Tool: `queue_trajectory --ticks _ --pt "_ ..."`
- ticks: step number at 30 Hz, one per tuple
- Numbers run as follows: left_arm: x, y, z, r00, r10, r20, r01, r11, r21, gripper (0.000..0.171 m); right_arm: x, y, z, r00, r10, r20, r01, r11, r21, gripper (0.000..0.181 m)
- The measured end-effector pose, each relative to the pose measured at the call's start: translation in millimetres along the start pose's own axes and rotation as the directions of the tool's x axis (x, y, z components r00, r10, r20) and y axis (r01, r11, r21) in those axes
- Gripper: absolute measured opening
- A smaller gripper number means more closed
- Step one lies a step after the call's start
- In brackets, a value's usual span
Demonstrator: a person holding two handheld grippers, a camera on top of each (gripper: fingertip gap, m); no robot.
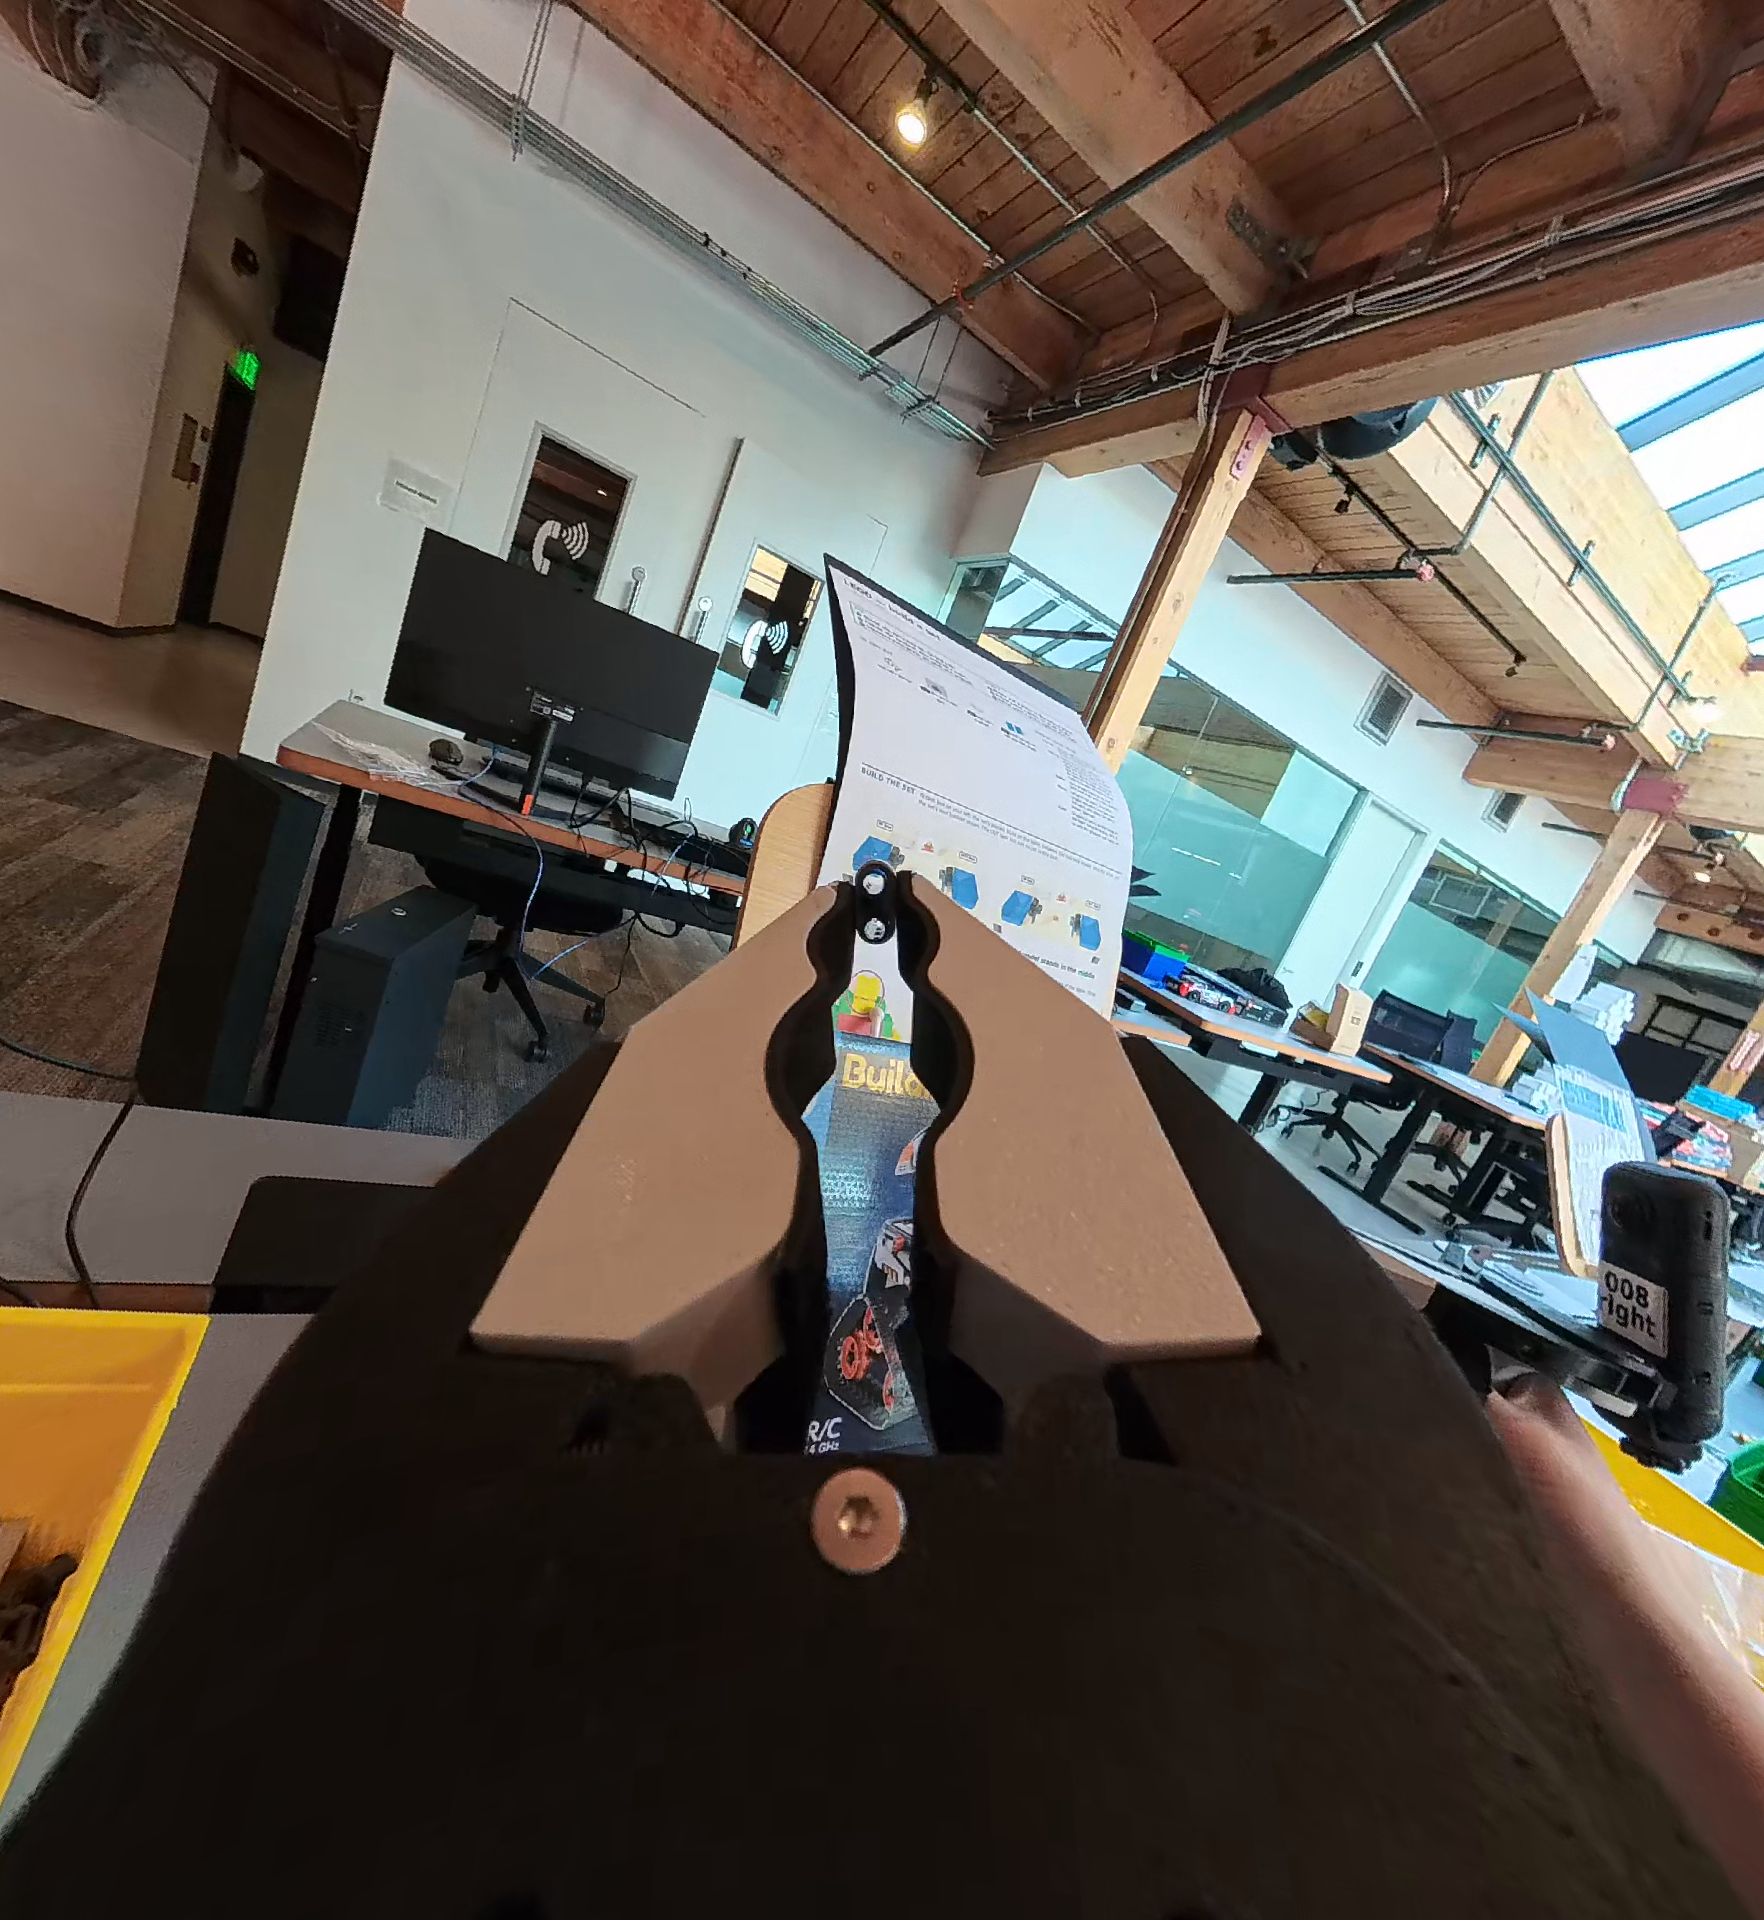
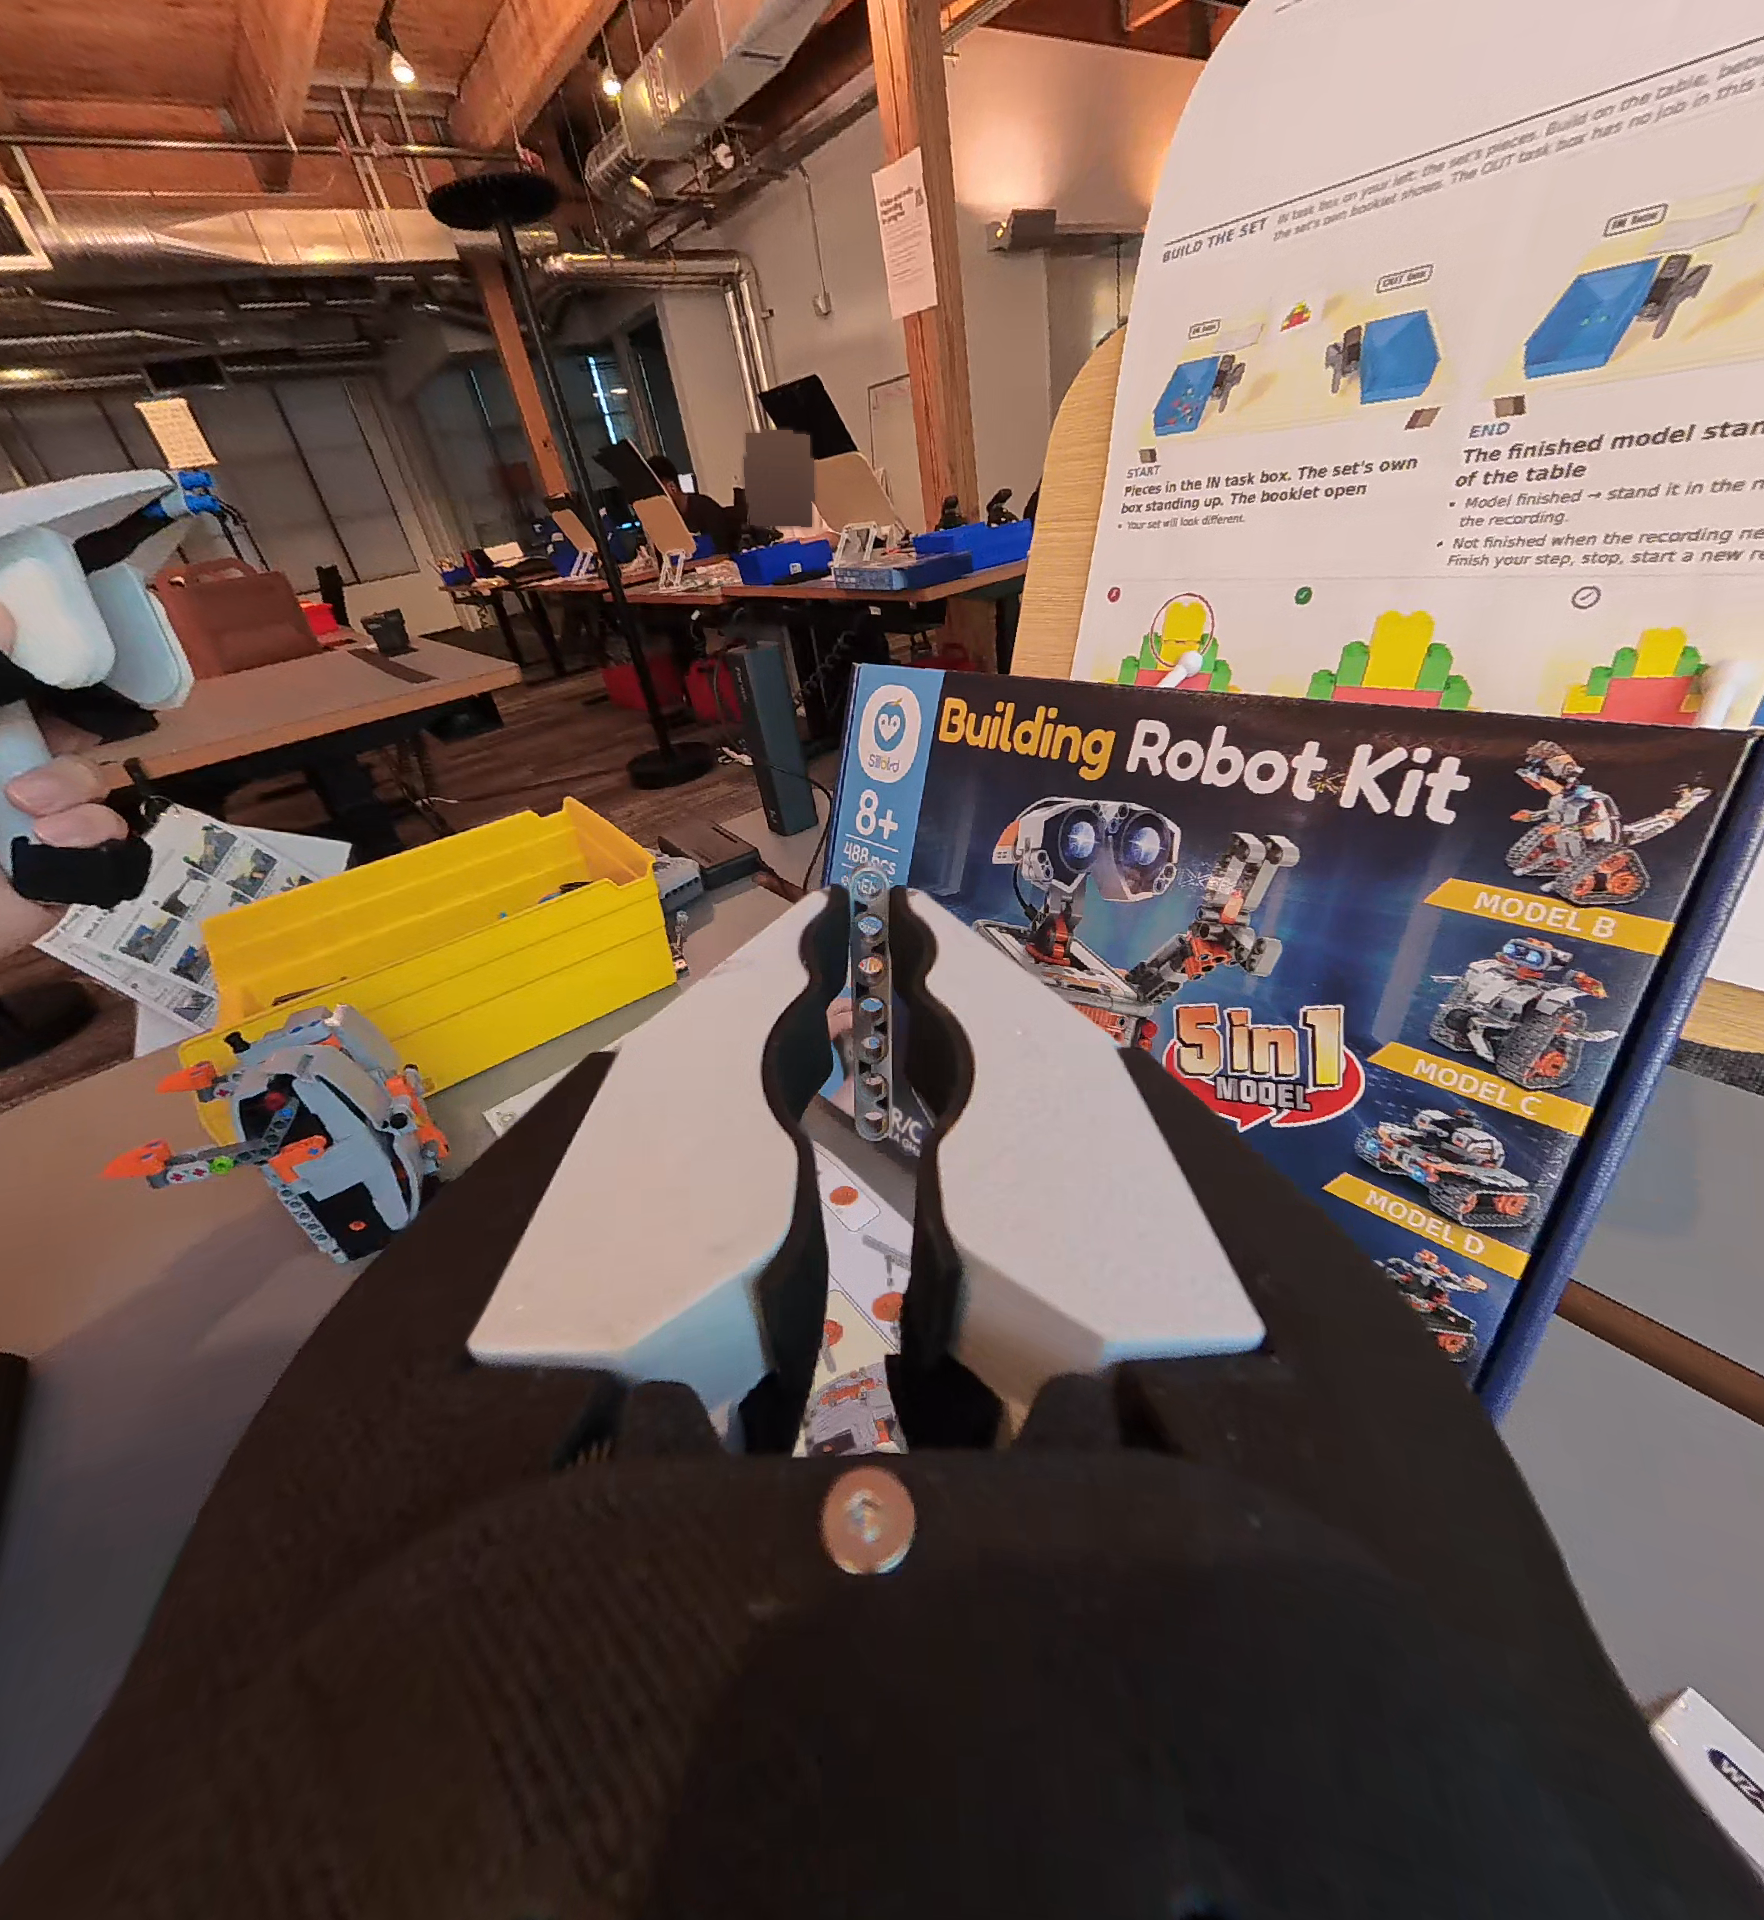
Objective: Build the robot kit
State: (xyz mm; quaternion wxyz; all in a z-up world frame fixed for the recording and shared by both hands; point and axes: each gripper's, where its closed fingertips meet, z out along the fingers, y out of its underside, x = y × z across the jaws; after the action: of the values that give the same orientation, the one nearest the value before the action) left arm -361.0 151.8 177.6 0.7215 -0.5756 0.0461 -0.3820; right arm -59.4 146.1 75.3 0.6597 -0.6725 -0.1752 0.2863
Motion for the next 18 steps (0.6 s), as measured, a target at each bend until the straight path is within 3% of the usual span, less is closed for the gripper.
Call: queue_trajectory --ticks 6,12,18 --pt "1 0 0 1.0 0.004 -0.001 -0.004 1.0 -0.002 0.005 -3 9 6 0.996 0.077 0.048 -0.077 0.997 -0.002 0.005" --pt "1 0 0 1.0 -0.021 -0.02 0.021 1.0 -0.003 0.005 -21 28 20 0.927 0.294 0.232 -0.296 0.955 -0.027 0.005" --pt "13 20 10 0.952 -0.249 -0.181 0.232 0.967 -0.109 0.005 -18 30 20 0.89 0.365 0.274 -0.366 0.929 -0.048 0.005"
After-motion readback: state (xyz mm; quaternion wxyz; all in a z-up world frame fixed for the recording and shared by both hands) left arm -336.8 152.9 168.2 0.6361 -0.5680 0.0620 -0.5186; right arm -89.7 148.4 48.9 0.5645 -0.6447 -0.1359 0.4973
